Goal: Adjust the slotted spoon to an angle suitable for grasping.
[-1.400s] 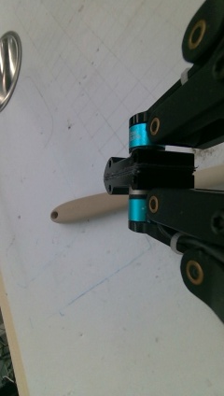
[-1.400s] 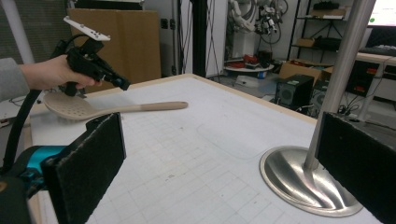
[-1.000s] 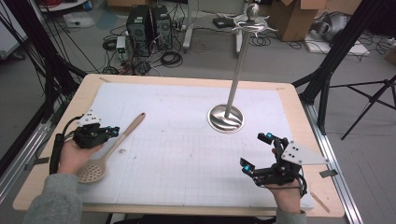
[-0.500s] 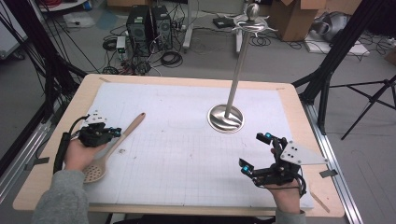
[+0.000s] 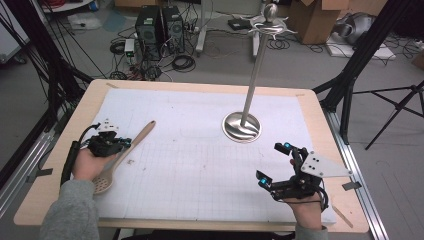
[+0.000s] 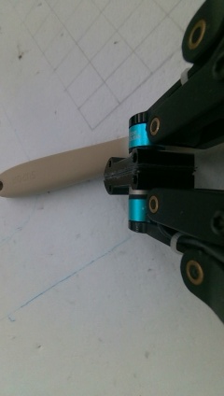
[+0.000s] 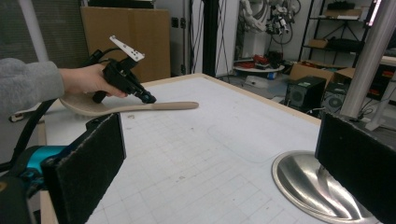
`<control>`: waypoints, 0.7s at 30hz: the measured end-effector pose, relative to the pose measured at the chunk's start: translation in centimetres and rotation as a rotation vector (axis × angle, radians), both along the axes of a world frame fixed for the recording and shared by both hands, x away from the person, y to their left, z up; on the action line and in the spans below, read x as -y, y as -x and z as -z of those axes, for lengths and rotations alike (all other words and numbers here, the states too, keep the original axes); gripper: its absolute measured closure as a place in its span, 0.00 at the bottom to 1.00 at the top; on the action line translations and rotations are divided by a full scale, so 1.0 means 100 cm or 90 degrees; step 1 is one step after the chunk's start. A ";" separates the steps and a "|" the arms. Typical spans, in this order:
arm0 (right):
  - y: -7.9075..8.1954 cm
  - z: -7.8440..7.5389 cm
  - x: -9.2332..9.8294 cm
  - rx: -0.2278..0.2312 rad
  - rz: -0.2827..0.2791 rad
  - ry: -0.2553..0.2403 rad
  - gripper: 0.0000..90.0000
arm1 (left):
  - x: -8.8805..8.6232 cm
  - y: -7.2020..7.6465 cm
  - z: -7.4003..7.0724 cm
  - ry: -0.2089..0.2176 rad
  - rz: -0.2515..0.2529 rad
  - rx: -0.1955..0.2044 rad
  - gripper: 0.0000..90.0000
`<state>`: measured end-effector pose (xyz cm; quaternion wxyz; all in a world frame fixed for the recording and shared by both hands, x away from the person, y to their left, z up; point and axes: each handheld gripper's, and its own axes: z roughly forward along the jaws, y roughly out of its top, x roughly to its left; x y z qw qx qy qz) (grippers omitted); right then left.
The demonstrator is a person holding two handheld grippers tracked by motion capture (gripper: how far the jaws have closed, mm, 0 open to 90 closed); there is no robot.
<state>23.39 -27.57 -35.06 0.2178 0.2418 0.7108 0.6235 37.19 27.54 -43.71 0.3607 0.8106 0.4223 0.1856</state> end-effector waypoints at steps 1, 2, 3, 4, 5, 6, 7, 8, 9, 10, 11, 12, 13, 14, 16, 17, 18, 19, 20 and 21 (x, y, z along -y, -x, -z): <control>0.000 0.000 0.000 -0.002 -0.001 -0.001 0.01 | 0.000 0.000 0.000 -0.002 0.000 -0.003 0.99; 0.001 0.000 0.000 -0.001 -0.002 -0.003 0.01 | 0.000 -0.001 0.000 0.000 0.000 -0.003 0.99; 0.000 0.000 0.001 -0.001 -0.002 -0.003 0.01 | 0.000 -0.001 0.000 0.000 0.003 -0.005 0.99; 0.000 0.000 0.001 0.001 -0.001 -0.003 0.01 | 0.001 -0.001 0.000 -0.001 0.008 -0.004 0.99; 0.000 0.000 0.002 0.001 0.000 -0.005 0.01 | 0.001 -0.001 0.000 -0.003 0.013 -0.002 0.99; 0.000 0.000 0.002 -0.001 0.001 -0.005 0.01 | 0.002 0.000 0.000 -0.002 0.017 -0.001 0.99; 0.000 0.000 0.002 -0.003 0.002 -0.005 0.01 | 0.002 0.000 0.000 -0.002 0.025 -0.002 0.99; 0.000 0.000 0.002 -0.003 0.002 -0.005 0.01 | 0.003 0.000 0.000 -0.001 0.027 -0.002 0.99; 0.000 0.000 0.002 -0.001 0.001 -0.004 0.01 | 0.004 0.000 0.000 0.001 0.031 -0.002 0.99; 0.000 0.000 0.002 0.000 0.001 -0.004 0.01 | 0.004 0.001 0.000 0.000 0.036 -0.002 0.99; 0.000 0.000 0.002 0.000 0.001 -0.005 0.01 | 0.004 0.001 0.000 0.000 0.039 -0.004 0.99; 0.000 0.000 0.001 0.002 0.000 -0.004 0.01 | 0.005 0.002 0.000 0.005 0.042 -0.005 0.99; 0.000 0.000 0.001 0.001 0.000 -0.004 0.01 | 0.005 0.002 -0.001 0.007 0.048 -0.006 0.99; 0.000 0.000 0.001 -0.002 -0.001 -0.003 0.01 | 0.005 0.002 -0.001 0.008 0.054 -0.007 0.99; 0.000 0.000 0.000 0.001 -0.001 -0.001 0.01 | 0.006 0.003 -0.001 0.015 0.062 -0.012 0.99; 0.000 0.001 0.000 0.000 -0.002 -0.001 0.01 | 0.006 0.003 -0.001 0.017 0.065 -0.013 0.99; 0.000 0.001 0.000 -0.001 -0.002 -0.001 0.01 | 0.007 0.004 -0.002 0.018 0.068 -0.014 0.99; 0.000 0.001 0.000 -0.005 -0.003 0.000 0.01 | 0.007 0.004 -0.002 0.019 0.073 -0.017 0.99; 0.000 0.001 -0.001 -0.006 -0.002 -0.001 0.01 | 0.008 0.004 -0.002 0.019 0.077 -0.018 0.99; -0.001 0.001 -0.001 -0.002 -0.001 0.001 0.01 | 0.009 0.004 -0.003 0.019 0.083 -0.020 0.99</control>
